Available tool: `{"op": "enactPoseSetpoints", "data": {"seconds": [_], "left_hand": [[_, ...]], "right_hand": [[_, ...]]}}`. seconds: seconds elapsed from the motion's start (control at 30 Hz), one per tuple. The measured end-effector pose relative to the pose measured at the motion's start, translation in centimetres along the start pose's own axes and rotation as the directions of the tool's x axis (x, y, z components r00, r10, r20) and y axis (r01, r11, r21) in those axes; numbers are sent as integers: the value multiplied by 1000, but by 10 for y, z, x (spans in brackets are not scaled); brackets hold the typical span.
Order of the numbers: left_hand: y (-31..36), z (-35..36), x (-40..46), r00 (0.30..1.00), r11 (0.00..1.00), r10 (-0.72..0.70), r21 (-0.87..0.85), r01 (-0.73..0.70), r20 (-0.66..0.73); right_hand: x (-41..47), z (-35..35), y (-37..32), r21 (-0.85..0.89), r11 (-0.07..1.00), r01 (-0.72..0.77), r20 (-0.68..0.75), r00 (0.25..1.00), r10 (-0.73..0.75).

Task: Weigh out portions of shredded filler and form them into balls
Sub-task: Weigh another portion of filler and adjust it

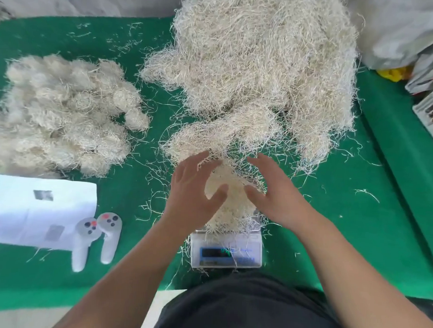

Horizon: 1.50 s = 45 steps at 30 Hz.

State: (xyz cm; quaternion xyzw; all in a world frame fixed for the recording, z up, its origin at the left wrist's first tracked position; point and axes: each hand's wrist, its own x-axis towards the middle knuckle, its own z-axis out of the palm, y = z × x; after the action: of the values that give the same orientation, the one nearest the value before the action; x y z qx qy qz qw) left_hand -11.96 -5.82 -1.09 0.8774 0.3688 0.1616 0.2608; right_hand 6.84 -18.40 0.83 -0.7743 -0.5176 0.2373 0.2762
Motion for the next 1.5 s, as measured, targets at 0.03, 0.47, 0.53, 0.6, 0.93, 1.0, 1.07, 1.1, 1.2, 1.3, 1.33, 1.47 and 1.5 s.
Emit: {"op": "enactPoseSetpoints", "data": {"seconds": [0.03,0.47,0.53,0.6,0.93,1.0,1.07,1.1,1.2,1.3,1.33,1.47,1.5], "left_hand": [[3,1,0,1000,999,2,53,-2,-4],[13,-11,-14,995,999,8,-52,-13,-101],[11,-13,-17,994,995,19,-92,-29,-109],[10,-12,-19,996,987,-26,-160,12,-85],[37,28,-2,800,473,-400,-647,598,447],[48,24,10,813,385,-456,-744,546,362],[55,13,28,758,228,-594,-848,479,268],[56,4,38,709,108,-654,-895,434,265],[47,-27,69,670,-193,-659,-938,289,342],[61,-44,82,687,-144,-659,-948,283,305],[68,-41,84,711,-92,-644,-951,295,283],[95,-29,75,874,152,-477,-970,191,97],[94,-30,75,902,172,-420,-968,181,94]], "right_hand": [[-3,3,-3,29,999,18,-18,1000,-18],[-13,20,-15,-12,999,41,-32,999,-41],[-12,26,-11,-49,998,37,-27,999,-39],[-9,37,-4,-86,996,11,-20,1000,-13],[20,75,-8,264,885,-383,133,923,360],[25,66,-30,527,755,-391,131,915,382],[32,55,-49,686,640,-346,146,927,344],[34,52,-57,769,577,-274,128,951,281],[35,31,-78,808,584,-76,-105,957,270],[41,19,-93,881,469,-61,-60,969,238],[45,15,-101,931,346,-118,63,984,167],[61,-6,-124,907,419,-30,-80,967,243],[64,-11,-126,874,486,8,-150,955,255]]}}
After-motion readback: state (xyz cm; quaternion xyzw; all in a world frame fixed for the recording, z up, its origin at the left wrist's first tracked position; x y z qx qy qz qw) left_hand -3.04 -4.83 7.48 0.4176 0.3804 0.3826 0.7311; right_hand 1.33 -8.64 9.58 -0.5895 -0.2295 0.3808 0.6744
